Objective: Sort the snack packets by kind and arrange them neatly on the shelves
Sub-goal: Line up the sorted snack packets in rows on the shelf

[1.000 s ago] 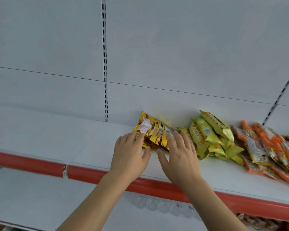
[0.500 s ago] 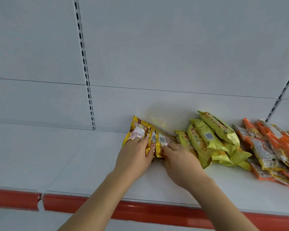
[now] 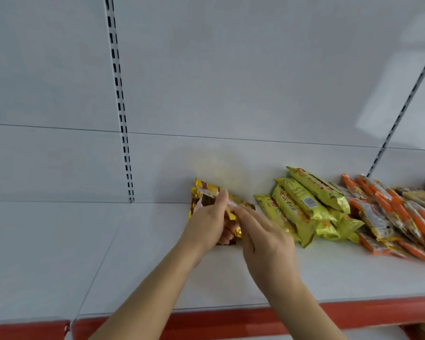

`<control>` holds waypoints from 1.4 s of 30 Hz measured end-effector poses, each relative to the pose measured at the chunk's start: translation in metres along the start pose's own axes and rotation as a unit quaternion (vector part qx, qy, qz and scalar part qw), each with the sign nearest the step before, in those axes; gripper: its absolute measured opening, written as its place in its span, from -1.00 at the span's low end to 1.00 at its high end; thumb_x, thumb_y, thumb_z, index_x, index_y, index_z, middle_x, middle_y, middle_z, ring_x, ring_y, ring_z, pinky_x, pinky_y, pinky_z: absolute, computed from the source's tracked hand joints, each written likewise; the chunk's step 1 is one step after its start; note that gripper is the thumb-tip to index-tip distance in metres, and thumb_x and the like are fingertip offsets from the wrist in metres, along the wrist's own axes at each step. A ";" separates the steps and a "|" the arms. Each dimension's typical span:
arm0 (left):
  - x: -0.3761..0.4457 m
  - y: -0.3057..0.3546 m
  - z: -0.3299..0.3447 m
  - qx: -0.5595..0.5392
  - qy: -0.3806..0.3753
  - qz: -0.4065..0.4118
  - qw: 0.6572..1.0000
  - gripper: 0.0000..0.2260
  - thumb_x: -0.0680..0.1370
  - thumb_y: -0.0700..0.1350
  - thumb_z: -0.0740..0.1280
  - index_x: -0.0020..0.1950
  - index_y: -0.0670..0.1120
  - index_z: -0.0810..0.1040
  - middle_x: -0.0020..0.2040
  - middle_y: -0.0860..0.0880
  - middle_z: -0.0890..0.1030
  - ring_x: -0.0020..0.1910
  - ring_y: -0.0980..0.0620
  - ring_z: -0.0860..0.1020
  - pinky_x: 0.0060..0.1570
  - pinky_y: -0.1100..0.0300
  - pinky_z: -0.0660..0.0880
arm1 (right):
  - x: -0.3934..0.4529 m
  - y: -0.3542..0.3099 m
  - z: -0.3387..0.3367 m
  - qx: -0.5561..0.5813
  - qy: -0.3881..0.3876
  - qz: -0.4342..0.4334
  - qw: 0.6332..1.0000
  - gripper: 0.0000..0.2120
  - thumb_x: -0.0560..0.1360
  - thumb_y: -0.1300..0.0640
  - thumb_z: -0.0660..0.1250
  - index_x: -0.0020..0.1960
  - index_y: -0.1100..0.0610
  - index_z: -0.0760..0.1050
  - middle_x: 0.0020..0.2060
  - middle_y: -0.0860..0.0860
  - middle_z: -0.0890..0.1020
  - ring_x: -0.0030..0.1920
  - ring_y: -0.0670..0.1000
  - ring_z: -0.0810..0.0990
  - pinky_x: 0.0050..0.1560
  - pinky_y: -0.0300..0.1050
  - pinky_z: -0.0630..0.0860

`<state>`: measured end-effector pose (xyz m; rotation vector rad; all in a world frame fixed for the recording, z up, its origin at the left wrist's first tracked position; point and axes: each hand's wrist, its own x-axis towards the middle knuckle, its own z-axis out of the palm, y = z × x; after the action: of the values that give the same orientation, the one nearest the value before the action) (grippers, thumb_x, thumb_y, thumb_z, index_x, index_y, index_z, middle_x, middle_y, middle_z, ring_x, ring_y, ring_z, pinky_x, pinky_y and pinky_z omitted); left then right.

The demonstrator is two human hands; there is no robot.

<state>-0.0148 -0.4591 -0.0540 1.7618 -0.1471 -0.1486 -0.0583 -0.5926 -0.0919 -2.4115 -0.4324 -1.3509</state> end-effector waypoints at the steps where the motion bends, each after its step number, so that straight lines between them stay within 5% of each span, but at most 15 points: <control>1: -0.003 0.002 -0.002 -0.103 -0.038 -0.049 0.993 -0.52 0.69 0.22 0.18 -0.10 -0.10 0.67 -0.10 -0.11 0.74 -0.13 -0.04 0.70 -0.06 0.05 0.66 | -0.005 -0.007 0.005 0.009 -0.018 -0.022 1.000 -0.70 0.53 0.31 0.30 0.22 0.17 0.63 0.17 0.04 0.66 0.13 0.08 0.66 0.03 -0.06 0.61; 5: 0.004 -0.014 -0.019 -0.184 -0.028 -0.076 0.980 -0.83 0.58 -0.07 0.43 -0.03 -0.17 0.71 -0.05 -0.14 0.74 -0.08 -0.07 0.69 -0.09 0.09 0.58 | -0.017 -0.020 0.009 0.070 -0.109 -0.046 0.991 -0.68 0.61 0.21 0.24 0.34 0.14 0.56 0.33 0.04 0.57 0.41 0.07 0.48 0.36 -0.01 0.46; 9: 0.007 -0.030 -0.039 -0.106 0.037 -0.042 0.993 -0.77 0.33 -0.02 0.36 -0.06 -0.05 0.64 -0.13 -0.08 0.67 -0.11 -0.09 0.63 0.05 -0.10 0.60 | -0.008 -0.007 -0.003 0.003 -0.147 0.065 0.987 -0.55 0.55 0.15 0.26 0.43 0.18 0.44 0.35 0.05 0.54 0.44 0.06 0.40 0.39 0.01 0.42; 12: 0.002 -0.030 -0.047 -0.090 0.039 -0.039 0.994 -0.83 0.42 -0.08 0.42 -0.01 -0.06 0.65 -0.03 -0.09 0.74 -0.04 -0.13 0.68 0.11 -0.04 0.59 | 0.001 0.009 0.000 -0.155 -0.335 0.155 0.916 -0.39 0.57 0.00 0.22 0.57 0.11 0.19 0.53 0.08 0.29 0.57 0.14 0.14 0.52 0.08 0.21; 14: 0.002 -0.032 -0.050 -0.062 0.042 -0.035 0.997 -0.95 0.56 -0.17 0.39 -0.03 -0.02 0.61 -0.05 -0.07 0.70 -0.09 -0.06 0.62 -0.03 0.11 0.50 | 0.003 0.015 0.006 -0.202 -0.380 0.159 0.889 -0.50 0.61 -0.01 0.17 0.53 0.06 0.27 0.50 0.03 0.36 0.54 0.12 0.21 0.53 0.00 0.16; 17: 0.003 -0.034 -0.053 -0.056 0.045 -0.028 0.997 -0.90 0.62 -0.19 0.35 0.02 0.00 0.61 -0.01 0.02 0.69 -0.06 0.03 0.62 -0.12 0.22 0.46 | 0.011 0.013 0.000 -0.193 -0.328 0.164 0.910 -0.73 0.56 0.19 0.20 0.22 0.03 0.51 0.14 -0.04 0.61 0.22 0.11 0.55 0.12 -0.06 0.43; 19: 0.004 -0.035 -0.053 -0.063 0.047 -0.025 0.997 -0.90 0.63 -0.19 0.34 0.07 -0.01 0.61 -0.02 0.04 0.67 -0.09 0.06 0.60 -0.16 0.24 0.43 | 0.015 0.013 -0.007 -0.168 -0.222 0.181 0.943 -0.71 0.53 0.25 0.28 0.19 0.03 0.56 -0.07 -0.04 0.65 -0.09 0.15 0.64 -0.27 -0.08 0.40; 21: 0.005 -0.033 -0.050 -0.079 0.044 -0.025 0.996 -0.90 0.65 -0.17 0.32 0.05 0.03 0.58 -0.05 0.09 0.63 -0.12 0.14 0.55 -0.16 0.24 0.43 | 0.017 0.011 -0.009 -0.127 -0.113 0.157 0.973 -0.61 0.44 0.36 0.39 0.22 0.08 0.61 -0.14 -0.02 0.70 -0.28 0.15 0.65 -0.42 -0.13 0.41; 25: -0.001 -0.012 -0.037 -0.190 0.009 -0.090 0.978 -0.74 0.67 0.07 0.31 0.13 -0.07 0.68 0.05 -0.09 0.75 0.07 -0.11 0.70 0.20 -0.10 0.61 | 0.011 -0.026 0.002 -0.017 -0.074 0.005 0.997 -0.56 0.33 0.46 0.41 0.17 0.21 0.64 0.09 0.07 0.69 -0.01 0.11 0.68 -0.10 -0.03 0.65; 29: 0.002 -0.016 -0.034 -0.169 0.033 -0.073 0.982 -0.77 0.58 0.09 0.45 0.08 -0.06 0.71 0.00 -0.15 0.75 -0.01 -0.13 0.73 0.09 -0.18 0.66 | -0.005 -0.039 0.006 0.118 -0.174 -0.013 0.978 -0.56 0.48 0.25 0.20 0.33 0.16 0.55 0.30 0.02 0.58 0.37 0.02 0.49 0.37 -0.15 0.42; 33: 0.001 -0.026 -0.040 -0.146 0.075 -0.052 0.985 -0.90 0.62 -0.05 0.42 0.13 0.03 0.67 -0.06 -0.02 0.78 -0.05 -0.08 0.75 0.09 -0.18 0.67 | 0.007 -0.013 0.001 0.066 -0.158 0.124 0.977 -0.57 0.54 0.16 0.15 0.37 0.11 0.50 0.33 -0.02 0.55 0.39 -0.01 0.45 0.37 -0.09 0.42; 37: -0.005 -0.026 -0.044 -0.119 0.083 -0.038 0.989 -0.89 0.63 -0.05 0.42 0.14 0.04 0.66 -0.03 0.02 0.77 -0.03 -0.03 0.75 0.10 -0.10 0.67 | 0.021 0.018 0.018 -0.100 -0.361 0.177 0.910 -0.44 0.58 0.02 0.20 0.55 0.01 0.19 0.51 -0.03 0.32 0.53 0.08 0.20 0.45 -0.01 0.27; 40: -0.008 -0.030 -0.048 -0.112 0.080 -0.037 0.990 -0.88 0.63 -0.05 0.41 0.16 0.08 0.66 0.01 0.05 0.77 0.03 -0.02 0.74 0.19 -0.14 0.63 | 0.022 0.027 0.025 -0.143 -0.369 0.140 0.907 -0.59 0.61 0.06 0.16 0.46 -0.09 0.35 0.35 -0.07 0.52 0.30 0.10 0.51 0.19 -0.03 0.47; 42: -0.012 -0.032 -0.053 -0.101 0.091 -0.027 0.990 -0.85 0.61 -0.01 0.43 0.17 0.10 0.66 0.02 0.09 0.76 0.05 0.00 0.73 0.22 -0.12 0.61 | 0.023 0.024 0.022 -0.112 -0.267 0.141 0.947 -0.65 0.59 0.13 0.25 0.35 -0.06 0.50 0.15 -0.01 0.66 0.05 0.19 0.64 -0.10 0.01 0.55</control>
<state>-0.0166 -0.3997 -0.0753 1.5685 0.0458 -0.0397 -0.0199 -0.6021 -0.0862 -2.8840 -0.0505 -0.6421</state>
